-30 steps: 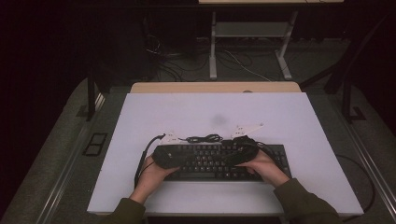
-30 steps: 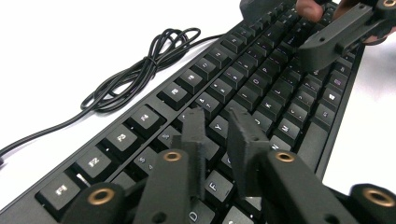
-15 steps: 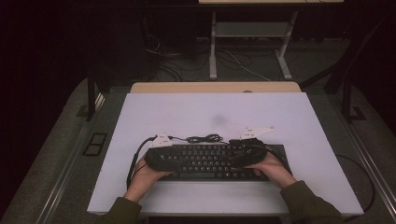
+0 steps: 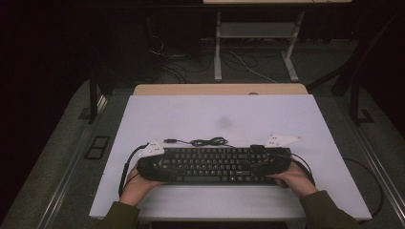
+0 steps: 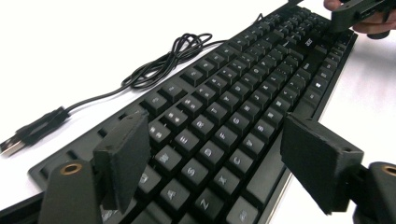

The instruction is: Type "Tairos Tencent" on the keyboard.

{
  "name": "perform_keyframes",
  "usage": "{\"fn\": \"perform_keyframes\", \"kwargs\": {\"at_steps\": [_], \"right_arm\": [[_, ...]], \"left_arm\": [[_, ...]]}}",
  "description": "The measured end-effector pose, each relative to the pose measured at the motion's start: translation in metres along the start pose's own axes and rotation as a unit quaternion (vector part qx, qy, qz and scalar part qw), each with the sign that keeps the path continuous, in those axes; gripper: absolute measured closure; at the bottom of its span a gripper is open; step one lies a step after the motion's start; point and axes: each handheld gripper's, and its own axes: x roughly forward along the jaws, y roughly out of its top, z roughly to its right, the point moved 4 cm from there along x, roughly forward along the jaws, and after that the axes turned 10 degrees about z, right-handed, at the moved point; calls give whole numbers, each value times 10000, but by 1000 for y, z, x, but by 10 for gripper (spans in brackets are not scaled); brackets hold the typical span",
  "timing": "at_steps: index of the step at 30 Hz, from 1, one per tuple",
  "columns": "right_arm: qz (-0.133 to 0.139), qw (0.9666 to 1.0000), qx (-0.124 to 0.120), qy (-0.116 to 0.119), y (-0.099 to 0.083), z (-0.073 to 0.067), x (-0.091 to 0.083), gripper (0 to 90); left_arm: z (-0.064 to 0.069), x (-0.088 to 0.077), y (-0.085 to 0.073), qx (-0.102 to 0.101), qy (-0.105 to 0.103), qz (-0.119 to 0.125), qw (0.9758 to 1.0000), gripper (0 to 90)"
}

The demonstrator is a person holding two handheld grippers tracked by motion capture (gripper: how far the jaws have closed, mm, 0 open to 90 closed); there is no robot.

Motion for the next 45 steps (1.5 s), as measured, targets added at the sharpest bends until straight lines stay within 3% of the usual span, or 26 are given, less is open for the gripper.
{"fn": "perform_keyframes", "kwargs": {"at_steps": [11, 29, 34, 45], "right_arm": [[118, 9999, 36, -100, -9, 6, -23, 187], [383, 9990, 139, -182, -29, 17, -63, 178], [364, 9990, 132, -211, -35, 21, -68, 172], [351, 9992, 80, -180, -40, 21, -74, 159]], "left_arm": [[-4, -17, -8, -76, 94, 157, 9998, 171], [-7, -18, -14, -82, 227, 70, 9997, 60], [-8, -17, -15, -65, 294, 46, 9995, 0], [-10, -19, -16, -85, 344, 9, 9994, 0]]}}
